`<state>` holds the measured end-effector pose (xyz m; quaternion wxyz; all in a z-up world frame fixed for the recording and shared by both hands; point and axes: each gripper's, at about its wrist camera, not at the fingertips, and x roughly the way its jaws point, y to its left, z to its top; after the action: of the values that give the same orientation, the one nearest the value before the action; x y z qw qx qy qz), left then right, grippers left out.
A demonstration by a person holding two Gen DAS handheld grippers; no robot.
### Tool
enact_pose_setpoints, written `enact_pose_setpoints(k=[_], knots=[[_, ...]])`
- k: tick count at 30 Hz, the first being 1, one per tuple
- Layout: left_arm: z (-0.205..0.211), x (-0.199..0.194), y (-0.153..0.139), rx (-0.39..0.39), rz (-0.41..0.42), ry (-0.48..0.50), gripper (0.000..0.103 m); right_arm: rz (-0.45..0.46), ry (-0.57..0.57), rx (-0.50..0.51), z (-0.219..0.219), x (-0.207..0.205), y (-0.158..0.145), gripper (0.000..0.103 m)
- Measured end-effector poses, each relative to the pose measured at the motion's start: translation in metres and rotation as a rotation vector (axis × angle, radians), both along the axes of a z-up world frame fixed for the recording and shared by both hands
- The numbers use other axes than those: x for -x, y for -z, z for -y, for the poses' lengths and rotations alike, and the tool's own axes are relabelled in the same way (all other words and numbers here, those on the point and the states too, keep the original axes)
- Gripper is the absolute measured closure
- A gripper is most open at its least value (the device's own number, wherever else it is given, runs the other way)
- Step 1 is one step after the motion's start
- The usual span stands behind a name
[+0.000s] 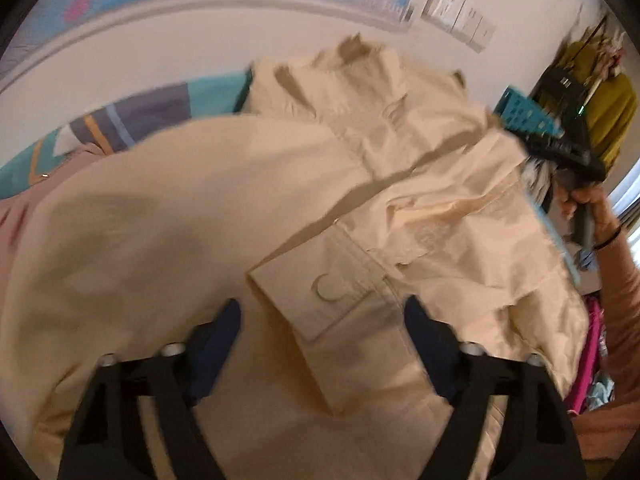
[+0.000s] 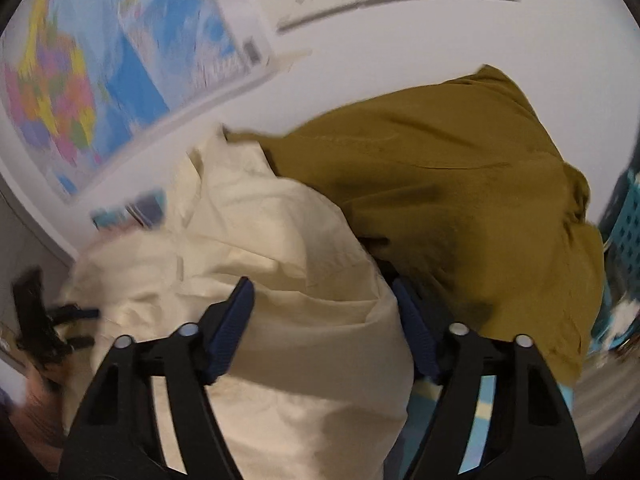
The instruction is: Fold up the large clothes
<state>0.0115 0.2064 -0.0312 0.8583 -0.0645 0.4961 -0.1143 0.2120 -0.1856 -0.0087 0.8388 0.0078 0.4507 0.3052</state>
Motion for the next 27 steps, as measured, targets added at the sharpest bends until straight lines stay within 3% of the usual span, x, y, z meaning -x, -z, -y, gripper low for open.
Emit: enact_pose_setpoints(k=[3, 4, 5, 7, 10, 13, 16, 17, 20, 22, 25, 27], knots=[[0.008, -0.009, 0.012, -0.053, -0.014, -0.018, 0.07, 0.051, -0.028, 0.16, -0.016, 0.003, 0.003, 0.084], [0.007, -0.009, 0.012, -0.061, 0.005, -0.017, 0.089, 0.09, -0.038, 0.2, -0.019, 0.006, -0.003, 0.095], [0.004, -0.009, 0.011, -0.062, 0.002, -0.026, 0.103, 0.139, -0.031, 0.211, -0.017, 0.01, -0.012, 0.096], [-0.006, -0.007, 0.006, -0.032, 0.017, -0.047, 0.102, 0.192, 0.001, 0.18, -0.008, 0.013, -0.031, 0.098], [-0.017, -0.001, -0.003, -0.034, 0.063, -0.07, 0.102, 0.187, 0.041, 0.001, 0.012, 0.008, -0.057, 0.098], [-0.021, -0.002, -0.004, -0.043, 0.067, -0.069, 0.098, 0.164, 0.088, 0.039, 0.006, -0.005, -0.043, 0.098], [-0.022, -0.005, -0.001, 0.014, 0.019, -0.059, 0.043, 0.093, 0.127, 0.051, 0.004, -0.021, -0.016, 0.098], [-0.021, -0.004, -0.001, 0.04, 0.021, -0.042, 0.043, 0.072, 0.137, 0.046, 0.005, -0.024, -0.01, 0.097], [-0.004, -0.01, 0.0, -0.023, 0.012, -0.019, 0.041, 0.082, 0.19, 0.046, 0.01, -0.018, -0.01, 0.078], [0.003, -0.015, 0.004, -0.045, 0.0, -0.015, 0.043, 0.171, 0.212, 0.056, 0.012, 0.0, -0.027, 0.053], [0.013, -0.023, 0.009, -0.071, -0.006, -0.02, 0.058, 0.272, 0.126, 0.021, 0.004, 0.033, -0.054, 0.053], [0.018, -0.025, 0.01, -0.118, 0.001, -0.023, 0.061, 0.314, 0.045, 0.015, -0.012, 0.059, -0.063, 0.052]])
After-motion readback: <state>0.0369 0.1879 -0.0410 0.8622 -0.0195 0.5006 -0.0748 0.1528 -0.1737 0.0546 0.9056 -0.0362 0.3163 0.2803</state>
